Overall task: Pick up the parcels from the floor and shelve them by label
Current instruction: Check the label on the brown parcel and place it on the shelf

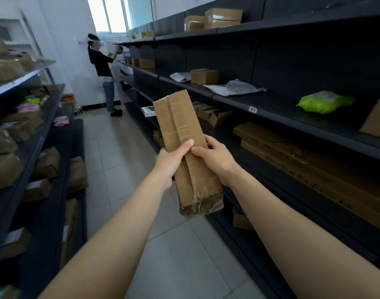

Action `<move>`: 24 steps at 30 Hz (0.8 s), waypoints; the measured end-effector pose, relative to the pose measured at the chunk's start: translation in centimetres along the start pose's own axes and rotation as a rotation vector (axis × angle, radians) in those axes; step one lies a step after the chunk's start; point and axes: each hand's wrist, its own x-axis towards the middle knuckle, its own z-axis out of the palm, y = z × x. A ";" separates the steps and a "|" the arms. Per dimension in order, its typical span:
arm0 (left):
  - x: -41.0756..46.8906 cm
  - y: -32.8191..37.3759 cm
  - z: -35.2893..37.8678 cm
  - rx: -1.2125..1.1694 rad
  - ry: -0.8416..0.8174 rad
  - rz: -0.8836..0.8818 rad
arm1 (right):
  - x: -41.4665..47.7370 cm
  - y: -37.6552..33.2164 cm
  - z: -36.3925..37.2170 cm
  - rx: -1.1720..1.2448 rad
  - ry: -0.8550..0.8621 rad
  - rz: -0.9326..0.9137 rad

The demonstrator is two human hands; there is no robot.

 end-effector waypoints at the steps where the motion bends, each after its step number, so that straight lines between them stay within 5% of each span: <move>1: 0.1 0.1 -0.1 0.029 0.042 0.019 | -0.1 0.0 0.1 -0.007 -0.002 -0.013; 8: -0.6 1.4 0.2 0.180 0.145 0.030 | -0.7 0.4 3.0 -0.234 -0.041 -0.100; 12: -0.3 1.0 -1.1 0.195 0.179 -0.015 | -1.0 1.0 2.0 -0.136 -0.140 -0.020; 17: -1.3 1.2 -1.1 0.125 0.092 -0.013 | 0.4 2.1 0.9 -0.179 0.112 0.000; 24: -1.0 2.4 -0.2 0.051 0.013 -0.091 | 0.2 2.6 -2.3 -0.188 0.132 0.226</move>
